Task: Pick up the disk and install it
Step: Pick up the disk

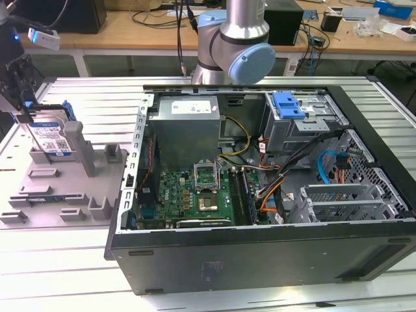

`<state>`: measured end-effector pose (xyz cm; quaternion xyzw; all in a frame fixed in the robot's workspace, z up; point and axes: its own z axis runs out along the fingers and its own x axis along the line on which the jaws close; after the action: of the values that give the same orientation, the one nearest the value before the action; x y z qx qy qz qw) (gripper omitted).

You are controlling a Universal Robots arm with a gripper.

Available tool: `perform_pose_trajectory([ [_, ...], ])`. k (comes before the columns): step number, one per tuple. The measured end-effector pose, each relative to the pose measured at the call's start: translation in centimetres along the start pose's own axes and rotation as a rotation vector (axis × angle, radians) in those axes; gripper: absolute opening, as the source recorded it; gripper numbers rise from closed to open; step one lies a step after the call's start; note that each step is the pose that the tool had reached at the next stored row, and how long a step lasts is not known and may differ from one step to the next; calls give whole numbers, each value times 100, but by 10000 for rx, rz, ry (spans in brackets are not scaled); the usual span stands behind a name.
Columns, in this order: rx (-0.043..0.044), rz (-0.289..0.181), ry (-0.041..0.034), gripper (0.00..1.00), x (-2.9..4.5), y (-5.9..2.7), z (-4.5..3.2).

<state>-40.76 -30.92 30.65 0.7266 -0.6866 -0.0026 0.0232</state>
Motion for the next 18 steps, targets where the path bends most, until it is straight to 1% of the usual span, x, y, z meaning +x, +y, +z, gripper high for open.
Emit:
perform_pose_trajectory([
  [12, -5, 187, -6, 50, -2, -1, 23],
  [18, -6, 196, -7, 50, -14, 3, 29],
])
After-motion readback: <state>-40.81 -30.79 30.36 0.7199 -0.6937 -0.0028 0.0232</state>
